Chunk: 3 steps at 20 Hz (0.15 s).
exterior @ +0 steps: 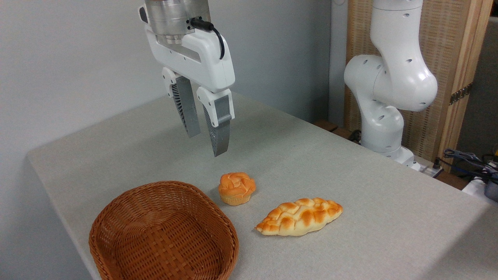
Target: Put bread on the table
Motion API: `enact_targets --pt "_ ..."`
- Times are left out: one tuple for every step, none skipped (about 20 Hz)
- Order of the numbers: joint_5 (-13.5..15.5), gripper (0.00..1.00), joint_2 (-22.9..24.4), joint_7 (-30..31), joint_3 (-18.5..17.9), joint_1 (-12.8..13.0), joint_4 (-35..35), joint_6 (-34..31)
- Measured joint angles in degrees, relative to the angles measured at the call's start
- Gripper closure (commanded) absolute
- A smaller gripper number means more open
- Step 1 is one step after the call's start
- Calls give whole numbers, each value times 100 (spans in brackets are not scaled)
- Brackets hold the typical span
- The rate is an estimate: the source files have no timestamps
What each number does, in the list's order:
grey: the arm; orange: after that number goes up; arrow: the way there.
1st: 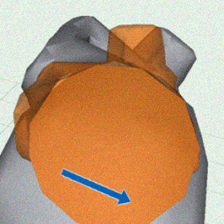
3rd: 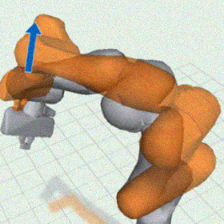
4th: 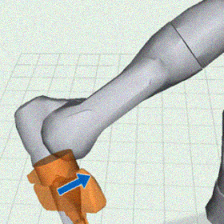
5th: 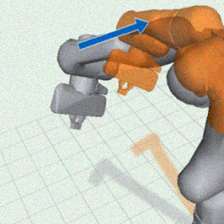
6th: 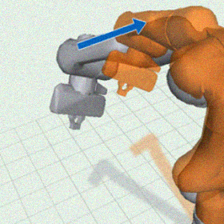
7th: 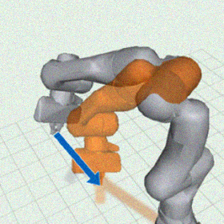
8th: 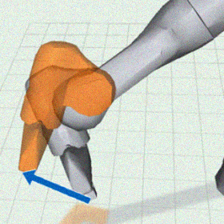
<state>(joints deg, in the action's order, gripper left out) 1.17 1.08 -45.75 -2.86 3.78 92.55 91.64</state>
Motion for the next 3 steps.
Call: enact_targets --pt "0 0 0 0 6 3 -14 -63" --pt "0 0 0 0 7 3 -23 -91" --pt "0 0 0 0 7 3 -27 -101"
